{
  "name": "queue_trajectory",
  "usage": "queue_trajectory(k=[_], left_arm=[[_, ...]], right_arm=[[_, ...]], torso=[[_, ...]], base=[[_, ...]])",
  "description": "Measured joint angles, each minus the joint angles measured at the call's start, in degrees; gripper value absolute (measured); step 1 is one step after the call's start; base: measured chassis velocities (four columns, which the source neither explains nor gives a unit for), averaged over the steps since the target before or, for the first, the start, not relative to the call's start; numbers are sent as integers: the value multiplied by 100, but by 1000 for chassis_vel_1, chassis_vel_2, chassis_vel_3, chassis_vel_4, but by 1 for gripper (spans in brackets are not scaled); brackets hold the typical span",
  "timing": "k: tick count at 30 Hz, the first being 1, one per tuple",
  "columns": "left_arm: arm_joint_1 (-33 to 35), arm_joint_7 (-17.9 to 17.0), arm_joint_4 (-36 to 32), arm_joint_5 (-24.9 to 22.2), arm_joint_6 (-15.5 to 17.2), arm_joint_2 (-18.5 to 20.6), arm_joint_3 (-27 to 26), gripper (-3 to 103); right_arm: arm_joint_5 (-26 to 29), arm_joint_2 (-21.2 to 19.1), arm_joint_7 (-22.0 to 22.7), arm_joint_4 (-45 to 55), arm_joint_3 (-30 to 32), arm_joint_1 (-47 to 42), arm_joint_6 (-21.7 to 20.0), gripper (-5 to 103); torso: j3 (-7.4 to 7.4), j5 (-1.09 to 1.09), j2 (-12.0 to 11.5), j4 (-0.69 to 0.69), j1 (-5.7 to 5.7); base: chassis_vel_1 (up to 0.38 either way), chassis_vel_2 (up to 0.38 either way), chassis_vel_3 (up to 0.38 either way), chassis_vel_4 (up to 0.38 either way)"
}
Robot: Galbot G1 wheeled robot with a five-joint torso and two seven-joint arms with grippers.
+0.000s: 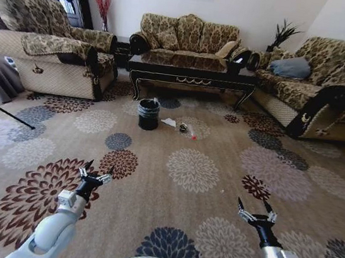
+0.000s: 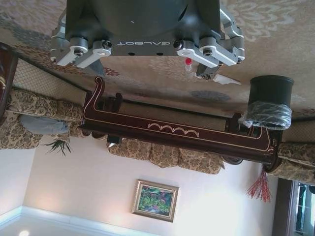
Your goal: Move to the front of the table and pick up the trash from the floor, then place it into the trash bin.
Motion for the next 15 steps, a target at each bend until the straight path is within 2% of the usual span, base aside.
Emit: queue_trajectory(k=[15], left_arm=[[-55,2,104,-50,-27,-2,-21,100]], right_arm=[[-6,-45,40,69,-17,61,-21,100]], torso=[[10,-1,0,1,2]], base=[[-156,169,162,-162]])
